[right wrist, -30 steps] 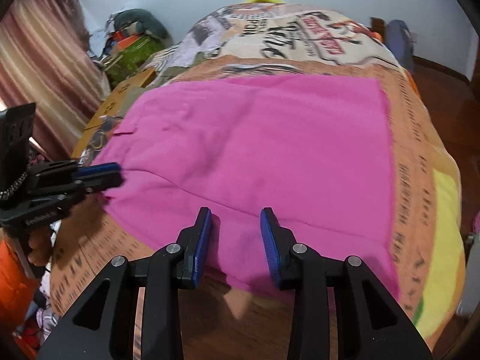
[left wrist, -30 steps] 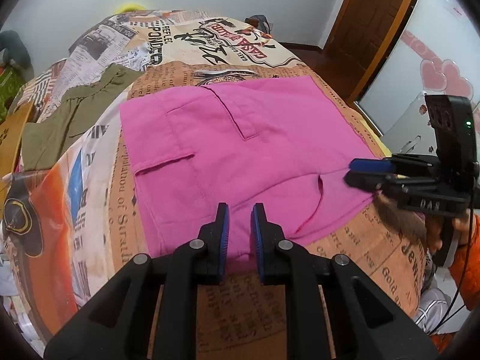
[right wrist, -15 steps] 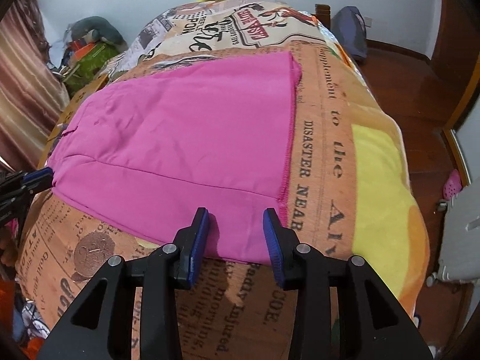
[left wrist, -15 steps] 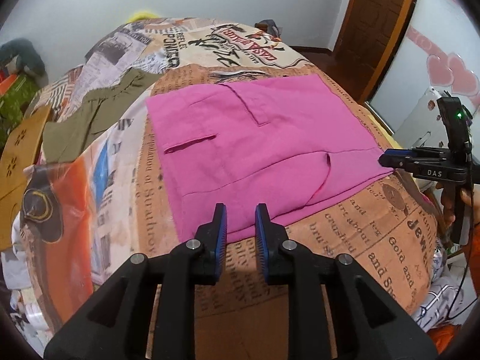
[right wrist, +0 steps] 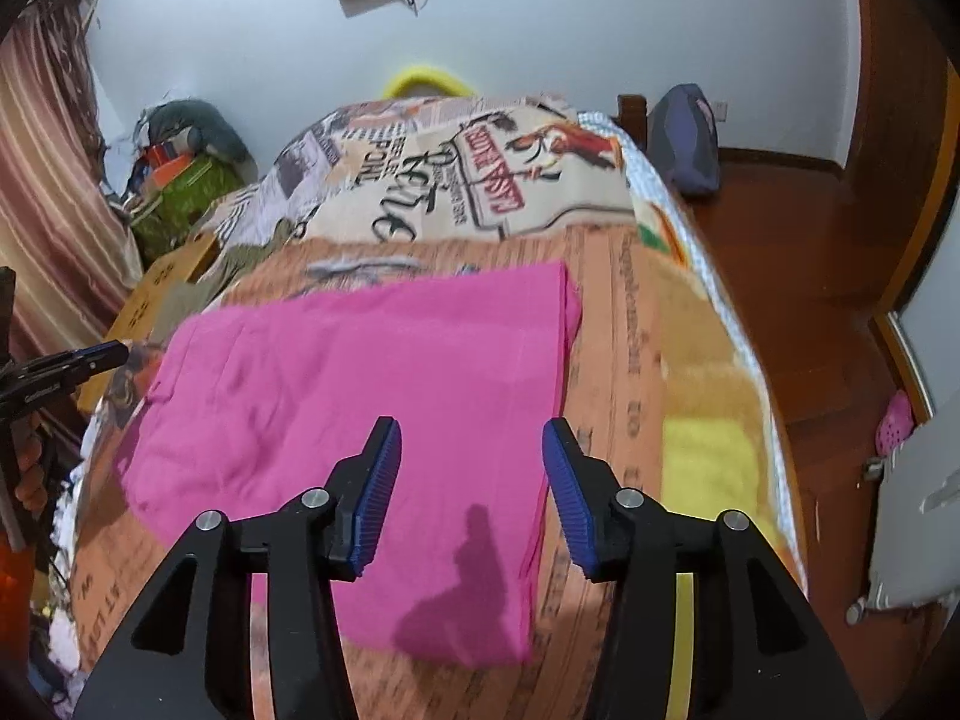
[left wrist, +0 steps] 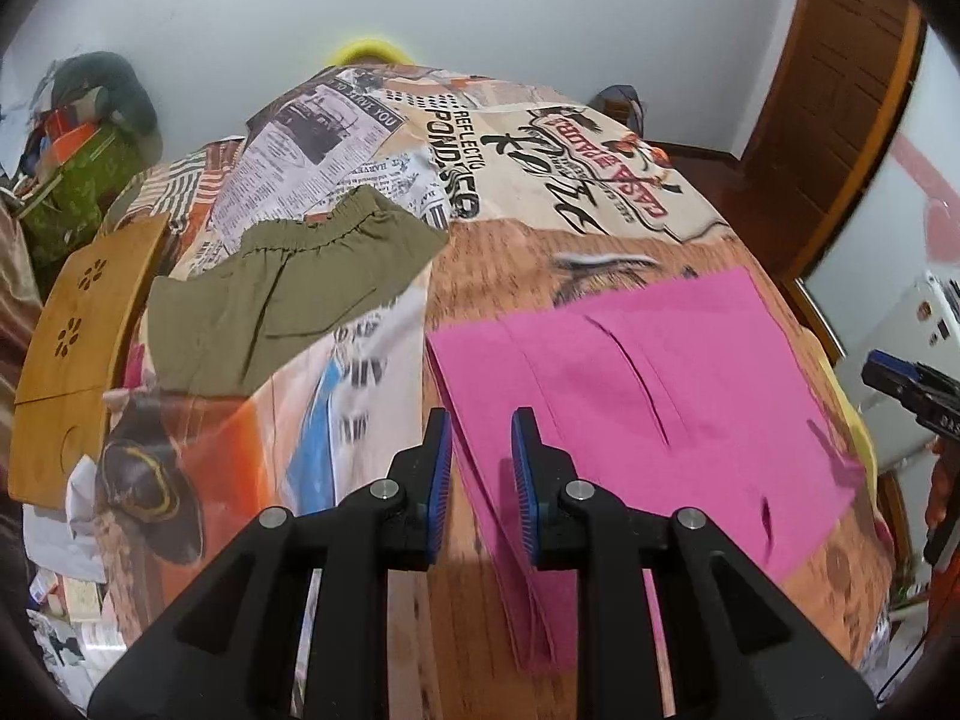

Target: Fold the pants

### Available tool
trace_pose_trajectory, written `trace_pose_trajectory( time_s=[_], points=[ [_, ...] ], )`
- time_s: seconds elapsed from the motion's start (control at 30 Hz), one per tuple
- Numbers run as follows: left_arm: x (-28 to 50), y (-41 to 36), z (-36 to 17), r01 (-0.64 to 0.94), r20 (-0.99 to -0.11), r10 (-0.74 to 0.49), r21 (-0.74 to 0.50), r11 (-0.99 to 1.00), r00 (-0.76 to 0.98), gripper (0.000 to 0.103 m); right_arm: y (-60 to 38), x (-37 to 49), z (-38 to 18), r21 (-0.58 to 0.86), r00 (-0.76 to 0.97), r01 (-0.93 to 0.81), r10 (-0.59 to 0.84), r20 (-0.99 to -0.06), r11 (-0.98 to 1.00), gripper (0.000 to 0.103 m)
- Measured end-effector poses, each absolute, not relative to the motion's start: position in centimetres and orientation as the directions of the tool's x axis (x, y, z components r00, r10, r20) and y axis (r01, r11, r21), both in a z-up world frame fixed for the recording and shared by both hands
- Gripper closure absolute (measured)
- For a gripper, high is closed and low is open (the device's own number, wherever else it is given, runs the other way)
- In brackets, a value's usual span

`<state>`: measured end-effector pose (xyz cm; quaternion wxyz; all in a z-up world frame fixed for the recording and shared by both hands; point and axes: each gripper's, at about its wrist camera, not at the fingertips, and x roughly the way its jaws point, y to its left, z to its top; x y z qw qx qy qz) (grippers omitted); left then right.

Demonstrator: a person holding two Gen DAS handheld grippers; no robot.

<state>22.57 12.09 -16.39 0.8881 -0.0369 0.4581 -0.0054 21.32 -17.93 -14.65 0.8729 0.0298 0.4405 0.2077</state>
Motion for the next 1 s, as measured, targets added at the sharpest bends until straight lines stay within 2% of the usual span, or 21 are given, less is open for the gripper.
trace_pose_trajectory(
  time_s=[0.33,0.47,0.73,0.8,0.83,0.87,0.9,0.93,1.0],
  points=[
    [28.9,13.7,-20.3,-0.057,-0.864,-0.101,-0.148,0.987,0.494,0.082,-17.3,27.1,-17.2,0.177,0.527,-0.321,0.331,-0.783,0.930,0.057],
    [29.8,13.9,-21.5,-0.072,-0.872,-0.097,-0.150,0.986,0.480,0.064,-17.2,29.4,-18.5,0.187,0.512,-0.308,0.328,-0.794,0.933,0.057],
    [30.6,14.5,-22.9,-0.083,-0.875,-0.166,-0.227,0.970,0.454,0.063,-16.3,32.8,-20.4,0.185,0.489,-0.314,0.325,-0.809,0.931,0.057],
    [30.6,14.4,-22.9,-0.083,-0.873,-0.168,-0.230,0.970,0.458,0.069,-16.1,33.3,-20.6,0.187,0.492,-0.322,0.333,-0.804,0.928,0.057],
    [30.7,14.3,-22.8,-0.084,-0.871,-0.157,-0.220,0.972,0.465,0.080,-15.9,33.6,-20.8,0.185,0.492,-0.326,0.334,-0.804,0.927,0.058],
    [30.7,14.1,-22.7,-0.080,-0.872,-0.144,-0.204,0.976,0.469,0.089,-15.8,34.0,-21.1,0.181,0.493,-0.321,0.327,-0.806,0.930,0.068],
    [30.7,13.9,-22.5,-0.074,-0.869,-0.133,-0.191,0.979,0.477,0.092,-15.6,34.3,-21.4,0.179,0.486,-0.321,0.324,-0.812,0.930,0.076],
    [30.7,13.8,-22.3,-0.071,-0.865,-0.129,-0.186,0.980,0.484,0.095,-15.4,34.5,-21.7,0.176,0.475,-0.326,0.322,-0.819,0.929,0.089],
    [30.6,13.5,-21.9,-0.064,-0.858,-0.116,-0.169,0.983,0.500,0.098,-14.9,34.6,-22.2,0.139,0.477,-0.333,0.294,-0.828,0.933,0.092]
  ],
)
